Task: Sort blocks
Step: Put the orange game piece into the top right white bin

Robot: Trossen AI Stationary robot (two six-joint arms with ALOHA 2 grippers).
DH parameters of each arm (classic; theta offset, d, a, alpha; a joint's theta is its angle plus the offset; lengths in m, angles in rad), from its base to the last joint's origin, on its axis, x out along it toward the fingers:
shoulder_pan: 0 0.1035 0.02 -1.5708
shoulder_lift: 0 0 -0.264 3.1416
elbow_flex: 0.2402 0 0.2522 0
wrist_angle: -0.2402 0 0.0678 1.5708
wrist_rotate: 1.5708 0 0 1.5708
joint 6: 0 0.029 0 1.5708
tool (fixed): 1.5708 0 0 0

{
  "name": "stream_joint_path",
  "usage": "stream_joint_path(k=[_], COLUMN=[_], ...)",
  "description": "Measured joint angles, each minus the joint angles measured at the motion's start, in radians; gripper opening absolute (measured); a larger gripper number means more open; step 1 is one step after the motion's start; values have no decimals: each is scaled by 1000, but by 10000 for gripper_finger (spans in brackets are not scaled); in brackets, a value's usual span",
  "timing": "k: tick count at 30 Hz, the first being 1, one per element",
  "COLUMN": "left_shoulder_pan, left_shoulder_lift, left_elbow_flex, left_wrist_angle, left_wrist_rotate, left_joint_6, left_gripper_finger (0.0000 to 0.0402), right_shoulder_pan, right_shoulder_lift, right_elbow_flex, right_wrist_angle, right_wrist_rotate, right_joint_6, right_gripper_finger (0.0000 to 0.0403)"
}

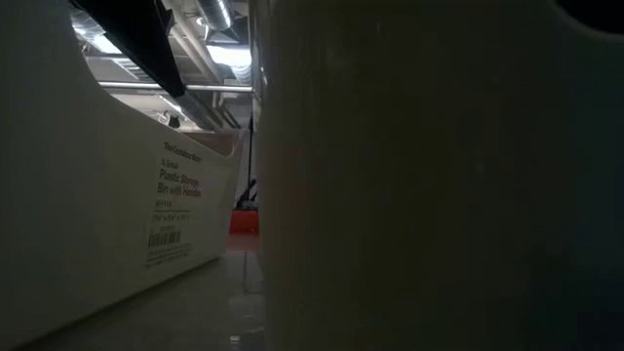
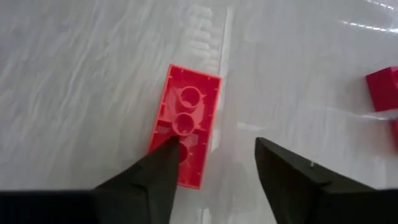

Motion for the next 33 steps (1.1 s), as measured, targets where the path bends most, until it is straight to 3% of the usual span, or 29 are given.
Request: stream_joint_path(k=[5, 12, 24, 29, 33], left_shoulder_pan=[0, 0, 0, 0, -1], left_shoulder_lift=[0, 0, 0, 0, 0], left_elbow_flex=[0, 0, 0, 0, 0], left_wrist_angle=[0, 0, 0, 0, 1], left_wrist_rotate=[0, 0, 0, 0, 0], left_joint_6=[0, 0, 0, 0, 0], left_gripper_finger=[221, 221, 221, 221, 221], right_shoulder_pan=[-6, -4, 39, 32, 33], right_shoulder_lift=[0, -2, 35, 62, 76], right_elbow_flex=[53, 192, 189, 178, 179], right_wrist_angle=[-72, -251, -245, -193, -188], right_wrist_rotate=[-1, -1, 1, 48, 7], right_joint_6=[0, 2, 52, 55, 84], right_gripper_finger=[234, 238, 239, 239, 239])
